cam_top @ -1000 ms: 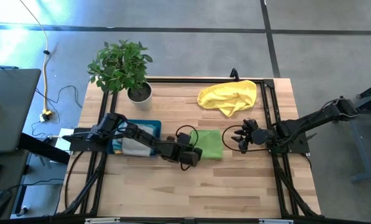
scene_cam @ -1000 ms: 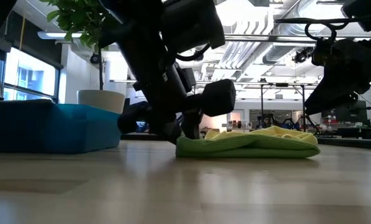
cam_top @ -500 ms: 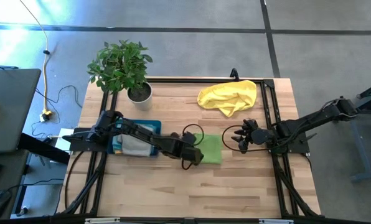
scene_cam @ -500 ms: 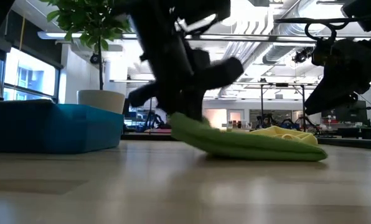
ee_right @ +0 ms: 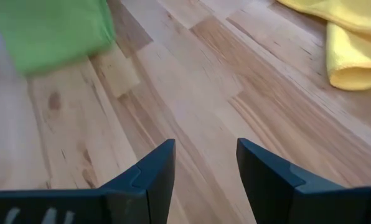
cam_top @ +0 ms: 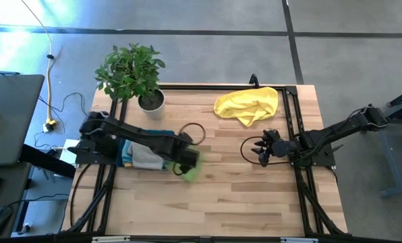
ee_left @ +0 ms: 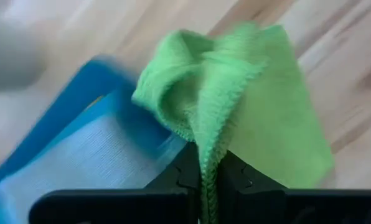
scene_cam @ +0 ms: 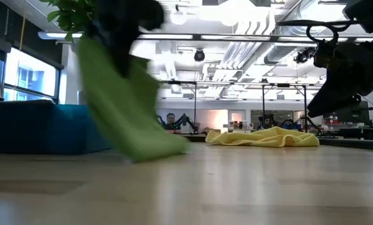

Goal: Fold microfiber towels
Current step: Stack the green microfiber towel on top of the gray microfiber towel in the blue bin

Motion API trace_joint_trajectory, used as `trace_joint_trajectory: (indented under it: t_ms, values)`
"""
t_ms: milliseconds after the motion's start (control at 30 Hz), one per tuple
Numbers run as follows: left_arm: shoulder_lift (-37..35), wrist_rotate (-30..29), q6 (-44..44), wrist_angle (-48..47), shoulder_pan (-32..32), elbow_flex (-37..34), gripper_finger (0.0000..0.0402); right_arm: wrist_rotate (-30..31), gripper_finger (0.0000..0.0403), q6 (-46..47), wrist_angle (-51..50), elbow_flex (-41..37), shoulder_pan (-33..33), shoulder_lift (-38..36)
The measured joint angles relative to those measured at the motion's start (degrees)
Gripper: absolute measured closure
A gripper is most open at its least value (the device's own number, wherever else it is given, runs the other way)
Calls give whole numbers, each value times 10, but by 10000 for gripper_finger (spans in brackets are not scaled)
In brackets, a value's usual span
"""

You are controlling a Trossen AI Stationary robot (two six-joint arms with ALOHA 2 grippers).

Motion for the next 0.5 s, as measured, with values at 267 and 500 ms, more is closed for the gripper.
trace_joint_trajectory:
  t_ms: [267,500]
  values:
    - [-51,-2,-127,-166,-19,-6,392,-1,238,0,-6,0,0,7]
    - [-97,-16,-175,-163,-30,-73,392,-2,238,0,-13,0,0,10]
